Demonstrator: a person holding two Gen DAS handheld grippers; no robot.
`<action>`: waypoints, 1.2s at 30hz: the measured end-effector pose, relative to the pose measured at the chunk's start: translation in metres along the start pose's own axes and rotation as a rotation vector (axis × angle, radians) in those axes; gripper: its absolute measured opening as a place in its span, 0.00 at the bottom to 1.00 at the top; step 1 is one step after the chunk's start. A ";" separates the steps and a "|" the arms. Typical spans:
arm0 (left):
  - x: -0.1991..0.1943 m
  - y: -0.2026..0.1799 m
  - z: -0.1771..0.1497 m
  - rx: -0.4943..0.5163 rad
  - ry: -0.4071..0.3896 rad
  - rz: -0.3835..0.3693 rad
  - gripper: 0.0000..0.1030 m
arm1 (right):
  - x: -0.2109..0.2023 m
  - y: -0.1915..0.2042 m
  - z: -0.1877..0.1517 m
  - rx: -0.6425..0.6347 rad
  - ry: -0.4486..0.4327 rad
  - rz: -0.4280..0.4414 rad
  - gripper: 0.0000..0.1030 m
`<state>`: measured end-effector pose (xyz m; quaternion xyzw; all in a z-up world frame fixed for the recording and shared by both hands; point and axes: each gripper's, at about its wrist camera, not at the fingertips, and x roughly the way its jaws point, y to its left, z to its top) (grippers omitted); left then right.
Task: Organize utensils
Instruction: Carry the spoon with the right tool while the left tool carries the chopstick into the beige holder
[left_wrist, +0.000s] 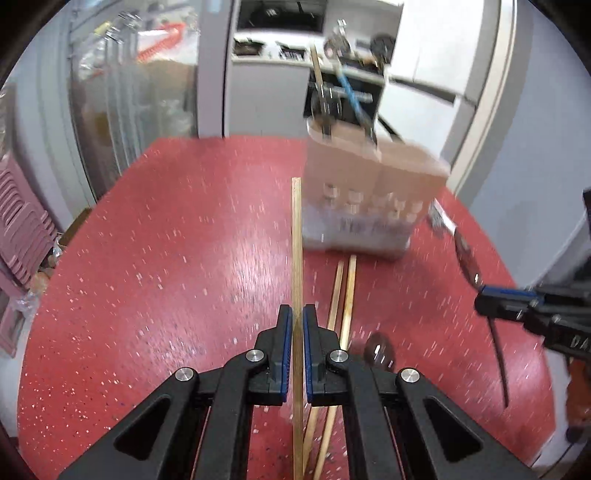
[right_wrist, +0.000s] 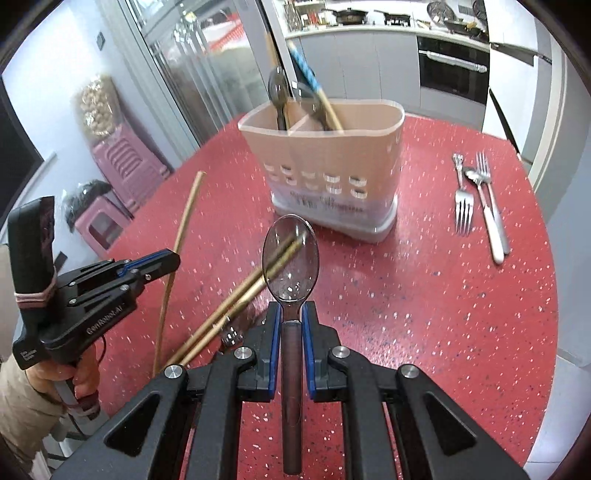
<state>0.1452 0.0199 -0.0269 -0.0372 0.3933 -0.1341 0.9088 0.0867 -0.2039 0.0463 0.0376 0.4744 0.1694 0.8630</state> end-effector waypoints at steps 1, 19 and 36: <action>-0.006 0.001 0.003 -0.008 -0.019 -0.003 0.28 | -0.004 0.000 0.002 0.001 -0.016 0.006 0.12; -0.049 -0.016 0.114 -0.099 -0.314 -0.058 0.28 | -0.050 -0.016 0.089 0.052 -0.270 0.044 0.12; 0.001 -0.034 0.188 -0.096 -0.465 0.021 0.28 | -0.011 -0.036 0.177 0.055 -0.439 0.020 0.12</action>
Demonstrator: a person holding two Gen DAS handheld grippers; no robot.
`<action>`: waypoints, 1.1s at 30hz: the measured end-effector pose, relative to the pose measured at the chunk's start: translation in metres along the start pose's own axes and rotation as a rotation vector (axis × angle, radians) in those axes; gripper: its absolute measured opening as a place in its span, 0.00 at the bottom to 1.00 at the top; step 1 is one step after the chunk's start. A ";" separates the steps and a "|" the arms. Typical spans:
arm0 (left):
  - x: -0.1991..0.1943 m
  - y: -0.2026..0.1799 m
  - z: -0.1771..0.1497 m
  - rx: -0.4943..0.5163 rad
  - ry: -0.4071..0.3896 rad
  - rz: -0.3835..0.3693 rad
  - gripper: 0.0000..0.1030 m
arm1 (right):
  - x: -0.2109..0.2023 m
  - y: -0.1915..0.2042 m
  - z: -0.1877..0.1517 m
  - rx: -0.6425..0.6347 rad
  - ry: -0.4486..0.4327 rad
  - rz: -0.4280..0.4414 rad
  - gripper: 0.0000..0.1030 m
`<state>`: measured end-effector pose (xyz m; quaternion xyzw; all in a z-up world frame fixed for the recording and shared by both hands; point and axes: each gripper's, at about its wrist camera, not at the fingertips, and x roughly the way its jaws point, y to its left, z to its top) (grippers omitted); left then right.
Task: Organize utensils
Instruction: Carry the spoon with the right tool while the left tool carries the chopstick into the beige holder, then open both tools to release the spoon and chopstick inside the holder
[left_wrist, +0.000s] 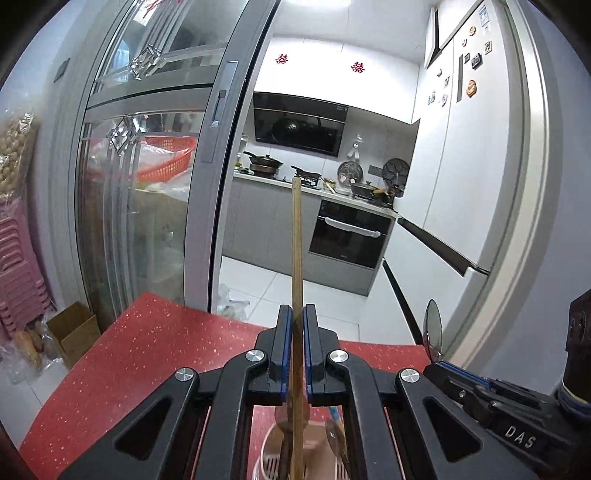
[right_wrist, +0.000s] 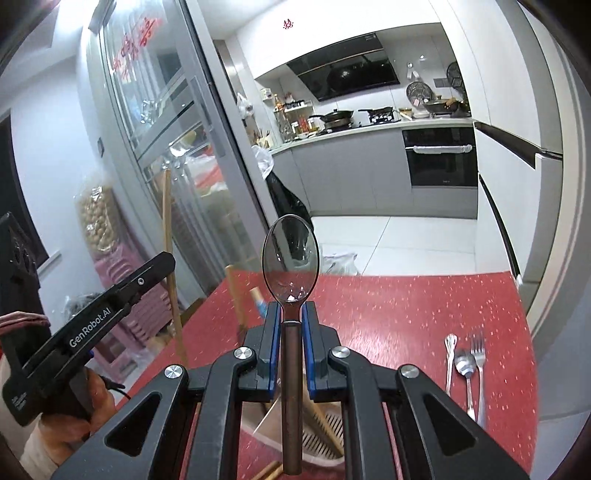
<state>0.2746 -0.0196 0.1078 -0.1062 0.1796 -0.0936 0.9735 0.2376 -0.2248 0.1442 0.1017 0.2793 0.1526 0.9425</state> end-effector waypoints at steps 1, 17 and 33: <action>0.004 0.000 -0.001 -0.003 -0.007 0.002 0.28 | 0.008 -0.002 -0.001 -0.002 -0.006 -0.005 0.12; 0.031 0.002 -0.051 0.035 -0.008 0.031 0.28 | 0.048 -0.017 -0.040 -0.057 -0.004 -0.026 0.12; 0.023 0.004 -0.076 0.124 0.102 0.086 0.29 | 0.030 -0.025 -0.065 -0.092 0.049 -0.049 0.12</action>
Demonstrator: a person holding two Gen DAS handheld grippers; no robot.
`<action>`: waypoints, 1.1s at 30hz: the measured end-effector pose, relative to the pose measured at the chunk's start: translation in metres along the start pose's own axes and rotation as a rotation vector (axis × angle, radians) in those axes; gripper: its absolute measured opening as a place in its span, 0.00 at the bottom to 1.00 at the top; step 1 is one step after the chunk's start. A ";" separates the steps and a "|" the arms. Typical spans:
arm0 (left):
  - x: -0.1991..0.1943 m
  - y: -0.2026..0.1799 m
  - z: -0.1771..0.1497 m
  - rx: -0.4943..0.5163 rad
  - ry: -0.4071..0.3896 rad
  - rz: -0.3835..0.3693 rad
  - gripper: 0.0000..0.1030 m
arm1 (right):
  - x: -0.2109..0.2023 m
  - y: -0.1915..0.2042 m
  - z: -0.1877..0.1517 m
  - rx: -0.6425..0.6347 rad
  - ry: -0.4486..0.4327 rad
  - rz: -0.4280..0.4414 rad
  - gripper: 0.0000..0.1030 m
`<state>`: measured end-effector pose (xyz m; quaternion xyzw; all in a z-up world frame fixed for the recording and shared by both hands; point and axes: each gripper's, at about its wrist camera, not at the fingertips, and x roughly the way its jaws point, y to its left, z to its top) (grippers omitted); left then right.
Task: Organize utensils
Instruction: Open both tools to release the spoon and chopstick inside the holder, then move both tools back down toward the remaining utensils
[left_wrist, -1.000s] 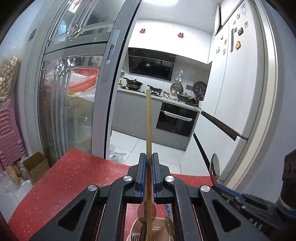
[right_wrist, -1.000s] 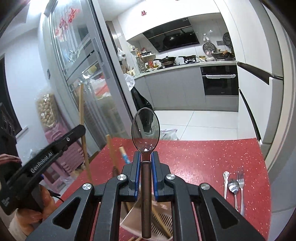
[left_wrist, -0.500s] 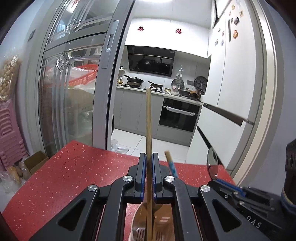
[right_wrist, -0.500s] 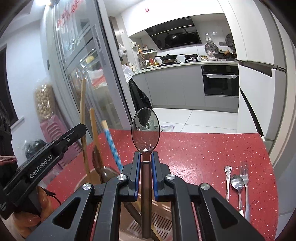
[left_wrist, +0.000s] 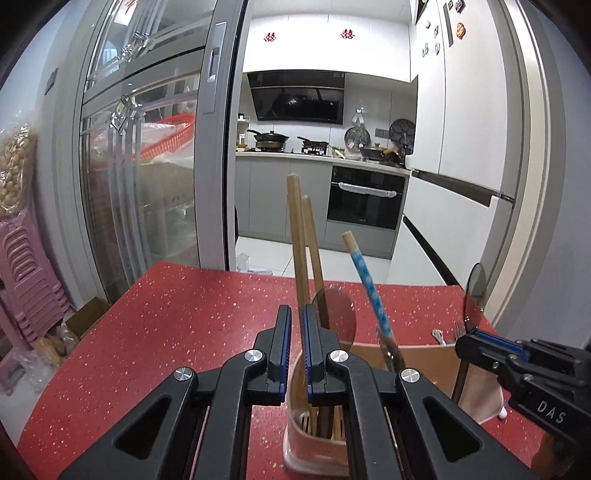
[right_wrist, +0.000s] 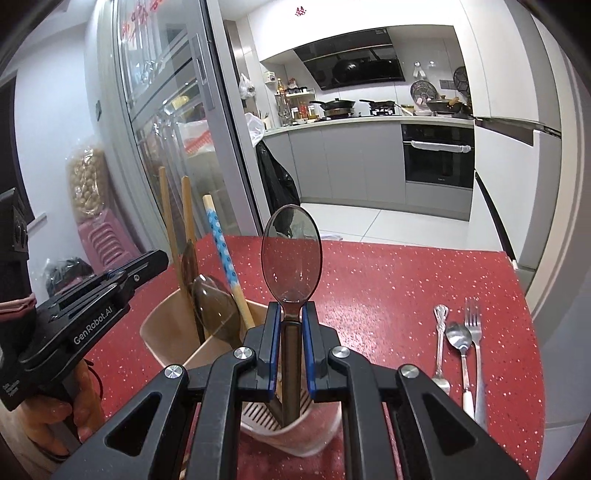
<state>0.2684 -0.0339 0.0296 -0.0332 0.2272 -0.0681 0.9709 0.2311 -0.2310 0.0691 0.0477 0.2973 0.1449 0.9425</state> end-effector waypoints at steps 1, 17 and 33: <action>0.000 0.000 -0.001 0.002 0.007 0.001 0.29 | 0.000 0.000 0.000 0.002 0.007 0.002 0.12; -0.038 0.012 -0.018 0.028 0.087 0.010 0.29 | -0.030 0.008 -0.004 0.023 0.042 0.020 0.34; -0.072 0.024 -0.074 0.078 0.273 0.001 0.29 | -0.065 0.033 -0.064 0.191 0.235 0.061 0.57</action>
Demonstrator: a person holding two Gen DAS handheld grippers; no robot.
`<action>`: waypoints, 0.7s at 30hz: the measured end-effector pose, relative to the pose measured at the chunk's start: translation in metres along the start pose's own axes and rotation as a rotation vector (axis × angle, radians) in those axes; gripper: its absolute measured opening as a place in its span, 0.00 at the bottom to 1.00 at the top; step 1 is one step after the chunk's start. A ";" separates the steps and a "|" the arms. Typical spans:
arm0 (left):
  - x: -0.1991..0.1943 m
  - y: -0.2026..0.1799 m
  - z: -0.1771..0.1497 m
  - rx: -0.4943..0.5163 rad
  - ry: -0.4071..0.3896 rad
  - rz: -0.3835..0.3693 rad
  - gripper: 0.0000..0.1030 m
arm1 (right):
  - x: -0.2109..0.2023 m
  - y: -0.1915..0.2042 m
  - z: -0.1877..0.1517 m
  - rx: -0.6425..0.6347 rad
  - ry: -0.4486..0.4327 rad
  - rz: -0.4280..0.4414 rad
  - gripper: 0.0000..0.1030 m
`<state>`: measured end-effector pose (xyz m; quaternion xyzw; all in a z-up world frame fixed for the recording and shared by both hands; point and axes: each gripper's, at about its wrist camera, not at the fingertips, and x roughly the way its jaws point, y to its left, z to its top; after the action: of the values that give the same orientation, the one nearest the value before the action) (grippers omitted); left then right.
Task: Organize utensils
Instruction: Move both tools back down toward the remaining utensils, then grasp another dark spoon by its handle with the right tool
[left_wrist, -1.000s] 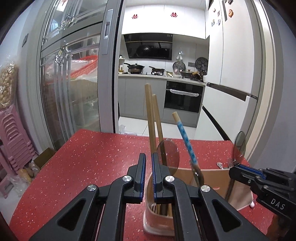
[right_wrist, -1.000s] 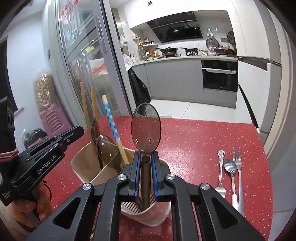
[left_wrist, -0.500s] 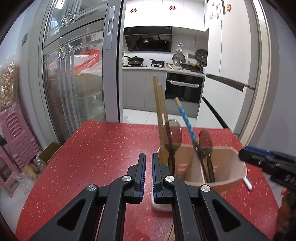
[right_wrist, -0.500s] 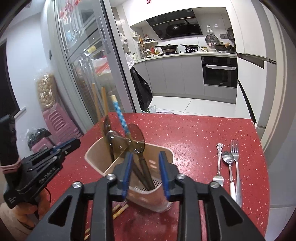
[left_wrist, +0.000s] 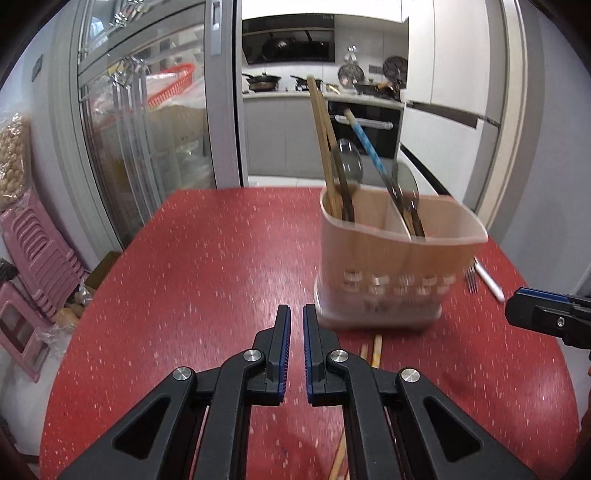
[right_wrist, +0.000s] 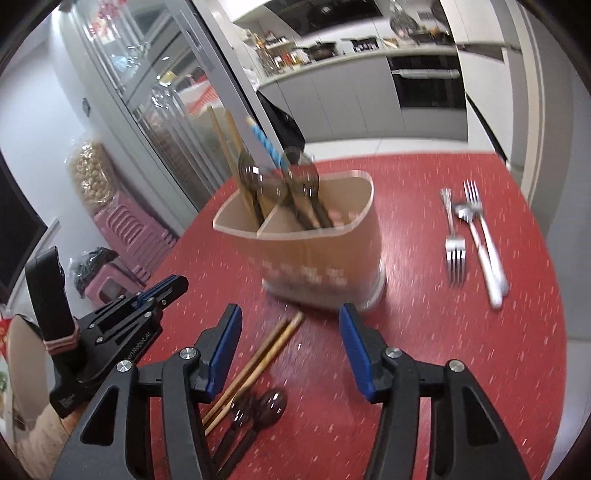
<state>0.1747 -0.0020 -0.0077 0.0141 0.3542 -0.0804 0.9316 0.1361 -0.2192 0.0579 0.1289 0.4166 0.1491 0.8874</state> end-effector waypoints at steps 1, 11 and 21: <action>0.000 0.000 -0.003 0.002 0.010 -0.003 0.29 | 0.001 0.000 -0.004 0.007 0.011 -0.006 0.57; -0.007 0.015 -0.035 -0.015 0.070 -0.004 0.54 | 0.000 0.004 -0.030 0.045 0.079 -0.066 0.73; -0.011 0.031 -0.056 0.012 0.061 0.077 1.00 | 0.012 0.019 -0.059 0.040 0.153 -0.107 0.84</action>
<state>0.1350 0.0343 -0.0430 0.0355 0.3812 -0.0462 0.9226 0.0947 -0.1911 0.0198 0.1125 0.4925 0.1026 0.8569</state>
